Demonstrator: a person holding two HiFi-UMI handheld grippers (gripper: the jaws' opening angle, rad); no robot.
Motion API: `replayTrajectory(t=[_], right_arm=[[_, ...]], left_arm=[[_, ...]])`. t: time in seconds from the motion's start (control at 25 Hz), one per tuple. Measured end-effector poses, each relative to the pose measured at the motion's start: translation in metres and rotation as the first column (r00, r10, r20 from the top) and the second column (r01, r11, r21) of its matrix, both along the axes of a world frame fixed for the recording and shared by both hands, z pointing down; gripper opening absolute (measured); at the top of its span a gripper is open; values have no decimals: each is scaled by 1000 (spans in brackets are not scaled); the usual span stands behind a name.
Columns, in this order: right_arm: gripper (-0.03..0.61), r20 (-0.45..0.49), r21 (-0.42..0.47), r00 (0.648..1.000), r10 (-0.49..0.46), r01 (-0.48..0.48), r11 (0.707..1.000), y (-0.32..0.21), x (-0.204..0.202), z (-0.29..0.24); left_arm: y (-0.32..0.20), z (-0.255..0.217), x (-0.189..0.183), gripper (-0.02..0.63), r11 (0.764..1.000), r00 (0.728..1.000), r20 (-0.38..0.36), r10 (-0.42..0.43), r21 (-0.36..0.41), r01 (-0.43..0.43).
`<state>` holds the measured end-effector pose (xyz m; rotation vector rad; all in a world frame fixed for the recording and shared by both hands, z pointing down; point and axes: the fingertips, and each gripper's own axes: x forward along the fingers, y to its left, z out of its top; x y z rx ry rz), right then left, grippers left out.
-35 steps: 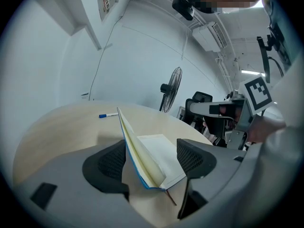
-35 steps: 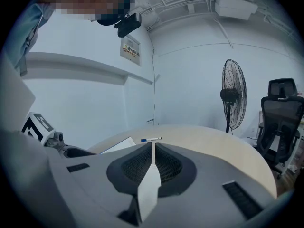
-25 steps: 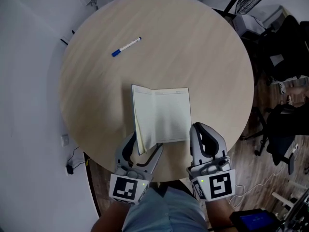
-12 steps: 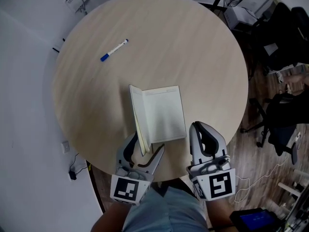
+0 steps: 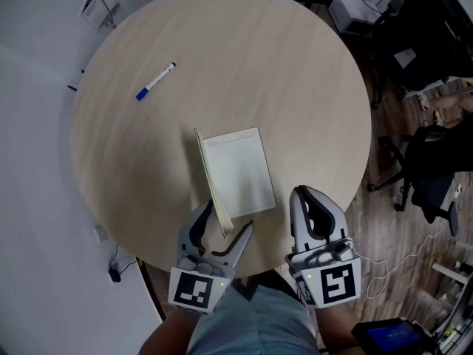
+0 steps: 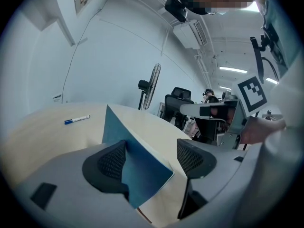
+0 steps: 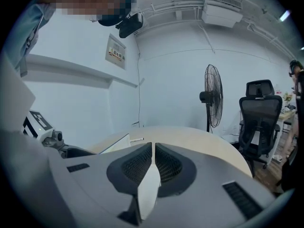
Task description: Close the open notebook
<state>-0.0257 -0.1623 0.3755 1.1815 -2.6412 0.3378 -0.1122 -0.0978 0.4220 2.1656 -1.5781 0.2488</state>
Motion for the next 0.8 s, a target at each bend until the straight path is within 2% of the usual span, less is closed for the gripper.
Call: replayTrajectory(t=[0.8], right_arm=[[49, -10, -34, 993, 121, -121, 992, -4, 44, 16]], left_arm=[[-15, 16, 42, 338, 989, 990, -19, 141, -36, -142]])
